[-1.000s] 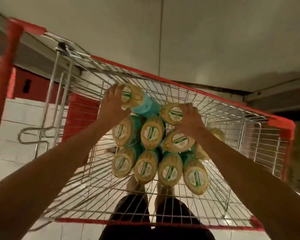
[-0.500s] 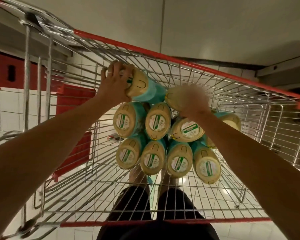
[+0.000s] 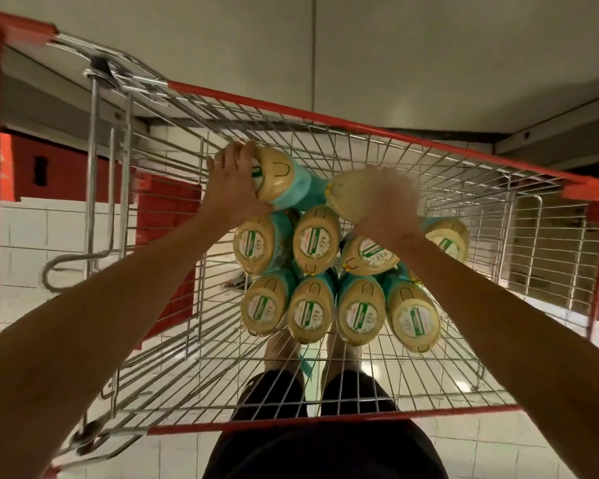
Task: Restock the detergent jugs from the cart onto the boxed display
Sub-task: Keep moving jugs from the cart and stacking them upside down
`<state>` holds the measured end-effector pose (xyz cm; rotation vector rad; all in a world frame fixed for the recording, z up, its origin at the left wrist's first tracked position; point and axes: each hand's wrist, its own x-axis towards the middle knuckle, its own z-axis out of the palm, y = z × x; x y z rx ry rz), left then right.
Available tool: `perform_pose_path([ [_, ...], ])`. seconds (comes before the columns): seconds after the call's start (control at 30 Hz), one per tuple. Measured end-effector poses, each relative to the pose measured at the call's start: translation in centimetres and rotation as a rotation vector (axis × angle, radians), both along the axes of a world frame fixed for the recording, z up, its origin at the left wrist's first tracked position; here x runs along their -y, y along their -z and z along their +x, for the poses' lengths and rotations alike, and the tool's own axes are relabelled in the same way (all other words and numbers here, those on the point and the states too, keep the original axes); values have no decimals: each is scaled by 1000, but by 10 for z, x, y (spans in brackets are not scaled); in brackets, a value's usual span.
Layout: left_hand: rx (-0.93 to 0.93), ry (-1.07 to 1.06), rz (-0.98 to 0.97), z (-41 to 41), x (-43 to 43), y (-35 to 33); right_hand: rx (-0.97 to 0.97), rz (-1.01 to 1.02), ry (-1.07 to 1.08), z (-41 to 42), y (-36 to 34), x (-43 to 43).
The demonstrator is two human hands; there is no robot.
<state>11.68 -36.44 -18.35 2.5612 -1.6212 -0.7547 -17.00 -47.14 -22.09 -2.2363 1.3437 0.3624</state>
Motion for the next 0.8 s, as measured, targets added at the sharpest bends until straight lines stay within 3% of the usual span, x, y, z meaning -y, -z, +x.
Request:
perform_pose_path([
  [0.23,-62,-90,-251,-26,-38,-88,159,-90,184,-19,-104,-43],
  [0.47,-129,-47,-326,-68,-65,-153,237,-69,398,-55,-197,-118],
  [0.8,-287,171,-275,-162,-89,-191,278,-165,742,-160,-247,-232],
])
